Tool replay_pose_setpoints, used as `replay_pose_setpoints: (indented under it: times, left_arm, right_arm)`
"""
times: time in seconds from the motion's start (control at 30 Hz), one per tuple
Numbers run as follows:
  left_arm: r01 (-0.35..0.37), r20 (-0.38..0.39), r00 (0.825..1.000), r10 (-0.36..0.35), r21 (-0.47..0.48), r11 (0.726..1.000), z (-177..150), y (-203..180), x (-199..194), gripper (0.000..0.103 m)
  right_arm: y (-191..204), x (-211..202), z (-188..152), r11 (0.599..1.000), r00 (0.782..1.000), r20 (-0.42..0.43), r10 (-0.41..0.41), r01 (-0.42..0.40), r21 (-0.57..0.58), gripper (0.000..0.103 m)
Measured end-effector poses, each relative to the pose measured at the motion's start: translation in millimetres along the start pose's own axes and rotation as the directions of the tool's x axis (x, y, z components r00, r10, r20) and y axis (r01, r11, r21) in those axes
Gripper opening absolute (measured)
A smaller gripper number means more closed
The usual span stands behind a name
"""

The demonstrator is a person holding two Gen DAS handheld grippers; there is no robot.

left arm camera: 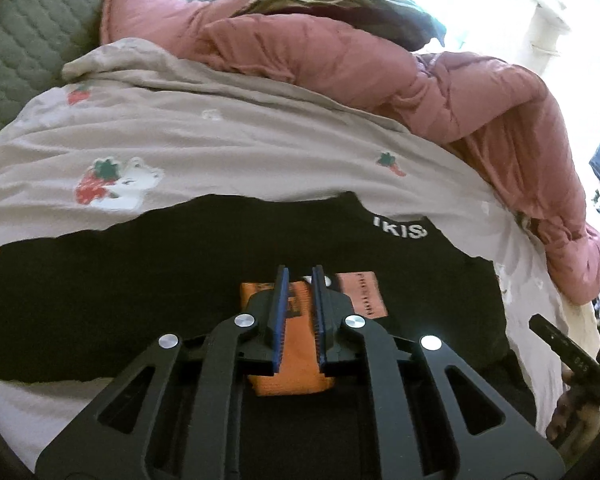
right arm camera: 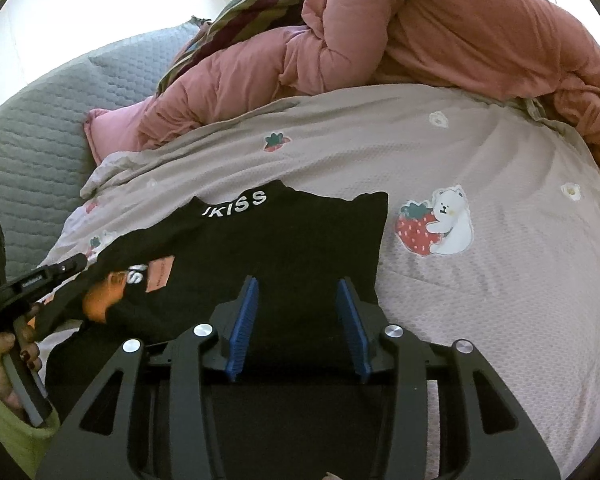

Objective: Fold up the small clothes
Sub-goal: 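Lower the cuff onto the shirt body with the left gripper and open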

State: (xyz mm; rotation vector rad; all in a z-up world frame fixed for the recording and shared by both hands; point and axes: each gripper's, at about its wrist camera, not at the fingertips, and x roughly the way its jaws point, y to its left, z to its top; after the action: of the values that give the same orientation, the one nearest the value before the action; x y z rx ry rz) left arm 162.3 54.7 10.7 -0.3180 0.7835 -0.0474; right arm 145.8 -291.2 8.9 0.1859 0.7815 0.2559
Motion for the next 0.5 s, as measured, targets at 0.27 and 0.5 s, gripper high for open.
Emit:
replay_pose_setpoints:
  times: [0.27, 0.5]
  left_arm:
    - [-0.04, -0.004, 0.999, 0.04, 0.042, 0.998, -2, -3, -5, 0.005]
    - [-0.032, -0.125, 0.991, 0.048, 0.122, 0.992, -29, -26, 27, 0.006]
  right_arm:
    - [17, 11, -3, 0.997, 0.999, -0.031, 0.008, -0.01, -0.075, 0.041]
    - [33, 32, -10, 0.987, 0.994, -0.112, -0.01, -0.008, -0.16, 0.041]
